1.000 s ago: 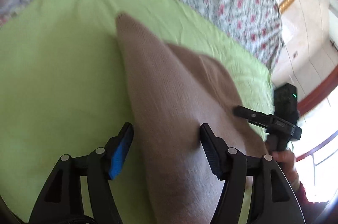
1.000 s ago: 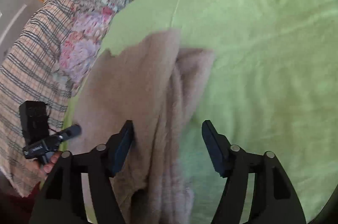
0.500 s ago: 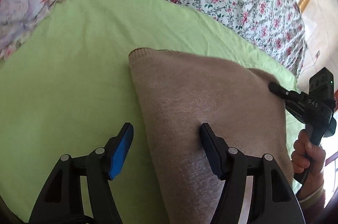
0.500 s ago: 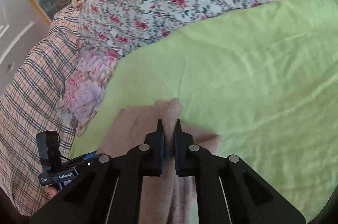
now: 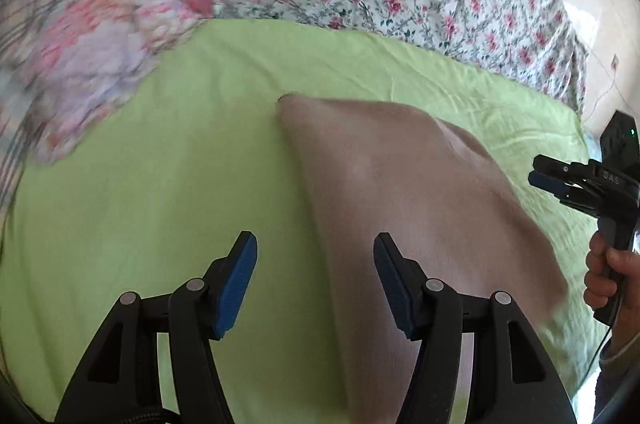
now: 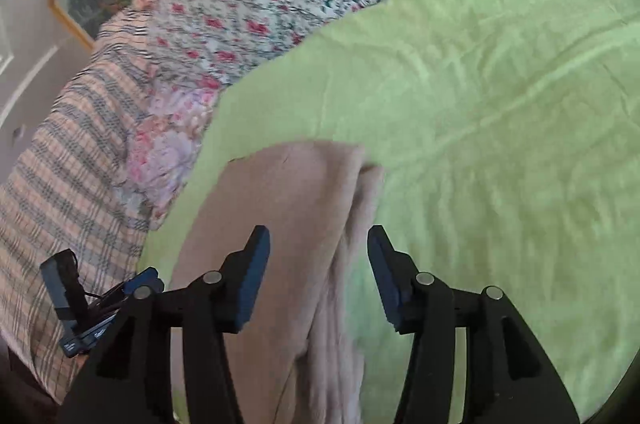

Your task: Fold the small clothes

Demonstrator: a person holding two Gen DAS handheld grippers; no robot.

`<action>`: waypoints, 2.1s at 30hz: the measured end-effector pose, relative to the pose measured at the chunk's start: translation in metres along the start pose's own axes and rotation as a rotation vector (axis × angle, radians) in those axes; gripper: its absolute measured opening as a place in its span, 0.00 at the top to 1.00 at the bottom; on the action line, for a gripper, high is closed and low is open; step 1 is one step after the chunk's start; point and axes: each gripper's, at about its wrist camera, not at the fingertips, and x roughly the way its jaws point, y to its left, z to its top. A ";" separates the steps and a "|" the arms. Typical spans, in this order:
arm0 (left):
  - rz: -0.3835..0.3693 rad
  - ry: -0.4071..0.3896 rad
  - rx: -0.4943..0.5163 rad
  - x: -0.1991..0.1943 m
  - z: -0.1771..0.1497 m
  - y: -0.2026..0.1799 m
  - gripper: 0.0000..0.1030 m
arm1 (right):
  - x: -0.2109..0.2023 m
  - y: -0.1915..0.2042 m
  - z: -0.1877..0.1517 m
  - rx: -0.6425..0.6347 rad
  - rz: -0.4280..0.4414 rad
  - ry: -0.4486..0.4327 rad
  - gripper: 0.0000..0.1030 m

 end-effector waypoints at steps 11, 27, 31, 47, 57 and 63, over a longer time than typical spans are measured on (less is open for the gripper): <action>0.017 0.025 0.074 -0.028 -0.099 -0.021 0.41 | -0.028 0.026 -0.089 -0.111 0.045 0.054 0.49; 0.129 0.010 0.162 -0.005 -0.086 -0.047 0.91 | -0.048 0.045 -0.064 -0.187 0.003 -0.016 0.91; 0.133 0.039 0.147 -0.001 -0.090 -0.050 0.92 | -0.019 0.024 -0.079 -0.202 -0.136 0.095 0.91; -0.052 0.133 -0.040 0.009 -0.090 -0.012 0.87 | 0.013 0.009 -0.100 -0.180 -0.234 0.196 0.88; -0.148 0.083 0.030 -0.036 -0.083 0.007 0.84 | -0.024 0.006 -0.068 -0.065 -0.181 0.115 0.72; -0.205 0.014 0.026 -0.021 -0.031 -0.005 0.84 | 0.009 0.005 -0.007 -0.011 -0.095 0.065 0.54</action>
